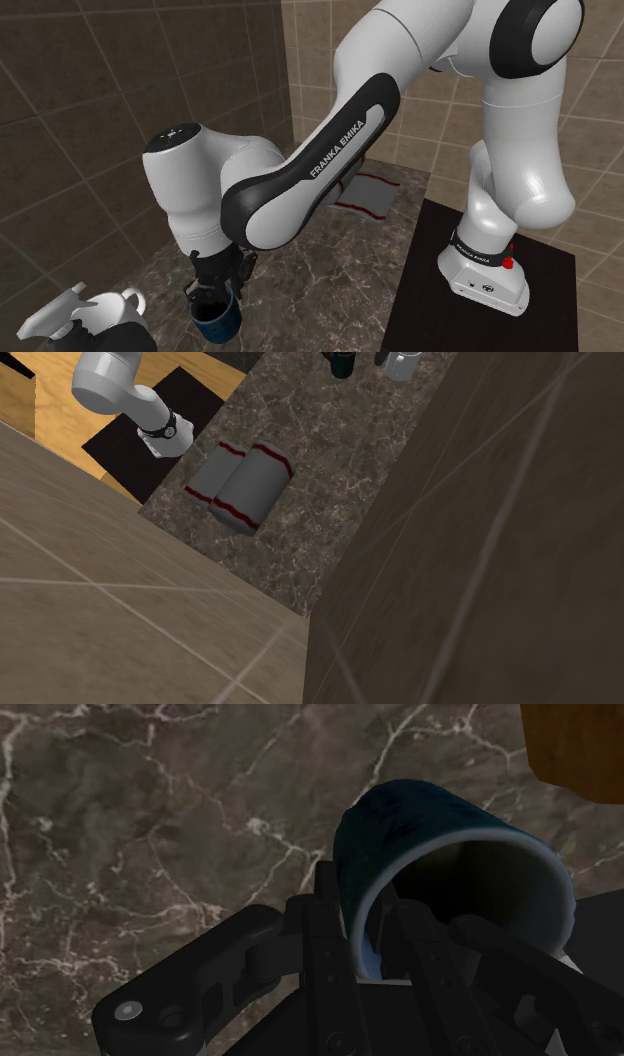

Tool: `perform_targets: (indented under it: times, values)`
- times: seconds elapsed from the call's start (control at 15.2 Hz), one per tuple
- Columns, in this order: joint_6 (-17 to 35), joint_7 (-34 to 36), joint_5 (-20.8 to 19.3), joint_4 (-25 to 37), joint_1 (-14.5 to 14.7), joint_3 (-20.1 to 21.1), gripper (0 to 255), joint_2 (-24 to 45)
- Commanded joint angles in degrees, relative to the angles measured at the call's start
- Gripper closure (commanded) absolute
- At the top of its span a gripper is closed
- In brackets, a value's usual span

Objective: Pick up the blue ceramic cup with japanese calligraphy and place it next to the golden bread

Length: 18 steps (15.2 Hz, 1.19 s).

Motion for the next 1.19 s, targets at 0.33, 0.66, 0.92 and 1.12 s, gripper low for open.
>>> perform_targets:
  times: [0.33, 0.66, 0.92, 1.12]
  values:
    - [0.0, 0.0, 0.0, 0.0, 0.0, 0.0, 0, 0.0]
    - [-4.9, -0.9, 1.4, 2.5, -0.5, 0.5, 0, -2.7]
    - [-6.3, -1.1, 1.7, 3.3, -0.6, 0.6, 0, -3.3]
    - [-6.3, -1.1, 1.7, 3.3, -0.6, 0.6, 0, -3.3]
